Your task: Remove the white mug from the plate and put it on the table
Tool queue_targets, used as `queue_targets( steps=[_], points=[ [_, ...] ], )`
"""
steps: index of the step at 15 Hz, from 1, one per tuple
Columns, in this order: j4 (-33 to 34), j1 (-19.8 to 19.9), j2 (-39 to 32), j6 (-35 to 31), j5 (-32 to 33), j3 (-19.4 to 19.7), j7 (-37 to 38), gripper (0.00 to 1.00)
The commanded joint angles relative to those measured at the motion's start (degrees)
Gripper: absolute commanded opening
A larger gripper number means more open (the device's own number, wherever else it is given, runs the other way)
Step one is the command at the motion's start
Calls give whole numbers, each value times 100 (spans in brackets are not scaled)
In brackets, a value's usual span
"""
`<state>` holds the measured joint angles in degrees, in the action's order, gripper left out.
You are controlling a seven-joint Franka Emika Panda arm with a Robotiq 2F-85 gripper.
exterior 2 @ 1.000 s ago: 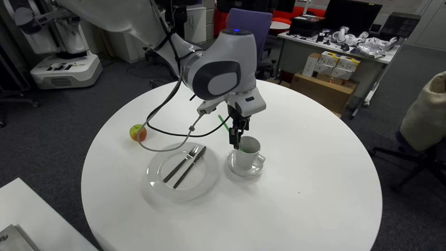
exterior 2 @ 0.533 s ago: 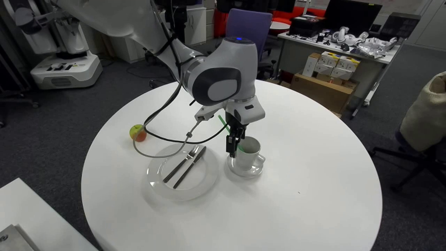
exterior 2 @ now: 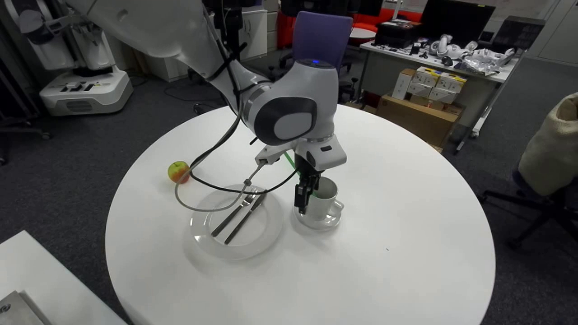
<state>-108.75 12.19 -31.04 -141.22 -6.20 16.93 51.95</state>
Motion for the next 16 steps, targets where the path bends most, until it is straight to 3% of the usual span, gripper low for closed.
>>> queue_targets(
  steps=[1,9,10,13,16],
  points=[
    [330,32,-224,106,20,96,-101,100],
    [781,10,-596,83,84,104,-245,100],
    [789,25,-598,92,85,82,-338,75],
    [806,42,-613,68,80,76,-665,60],
    [824,55,-617,65,42,91,-851,35]
  ],
)
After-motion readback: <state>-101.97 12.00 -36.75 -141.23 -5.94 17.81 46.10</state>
